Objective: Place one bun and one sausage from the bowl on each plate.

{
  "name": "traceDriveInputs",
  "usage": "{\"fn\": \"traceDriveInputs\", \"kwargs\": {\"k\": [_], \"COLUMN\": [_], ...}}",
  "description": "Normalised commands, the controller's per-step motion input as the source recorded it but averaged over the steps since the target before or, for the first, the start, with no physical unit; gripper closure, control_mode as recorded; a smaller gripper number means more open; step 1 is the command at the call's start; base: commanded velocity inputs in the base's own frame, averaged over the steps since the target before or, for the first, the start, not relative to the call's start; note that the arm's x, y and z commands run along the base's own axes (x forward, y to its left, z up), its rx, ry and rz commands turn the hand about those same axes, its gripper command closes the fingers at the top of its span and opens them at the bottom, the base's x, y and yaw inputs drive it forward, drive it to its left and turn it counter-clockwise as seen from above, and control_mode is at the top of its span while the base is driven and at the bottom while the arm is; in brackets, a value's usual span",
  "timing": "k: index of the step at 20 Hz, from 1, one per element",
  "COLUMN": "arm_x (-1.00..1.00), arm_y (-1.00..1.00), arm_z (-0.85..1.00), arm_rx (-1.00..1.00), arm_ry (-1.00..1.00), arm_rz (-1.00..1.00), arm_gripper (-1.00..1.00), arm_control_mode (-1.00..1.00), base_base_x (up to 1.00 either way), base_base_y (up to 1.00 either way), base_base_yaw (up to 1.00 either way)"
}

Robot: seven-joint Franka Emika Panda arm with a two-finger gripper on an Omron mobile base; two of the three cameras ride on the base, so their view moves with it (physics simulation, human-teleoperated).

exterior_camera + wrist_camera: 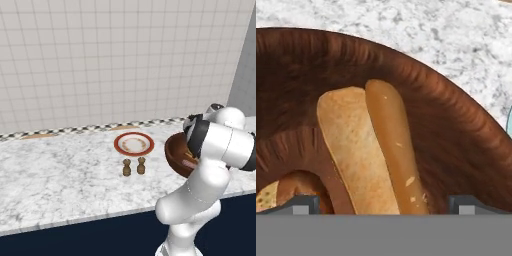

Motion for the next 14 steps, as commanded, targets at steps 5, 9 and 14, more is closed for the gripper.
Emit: {"fn": "traceDriveInputs", "kwargs": {"k": [5,9,14], "arm_x": [-0.54,0.21,0.45], "arm_y": [0.42,0.06,-0.01], "arm_z": [0.27,0.0,0.0], "arm_rx": [-0.05,-0.01,0.0], "arm_ry": [0.01,0.01,-0.04], "arm_rz": [0.02,0.0,0.0], "arm_gripper": [-1.0,-1.0,-1.0], "arm_control_mode": [-1.0,-1.0,-1.0], "base_base_x": [0.0,0.0,0.0], "base_base_y": [0.0,0.0,0.0], "base_base_yaw": [0.0,0.0,0.0]}}
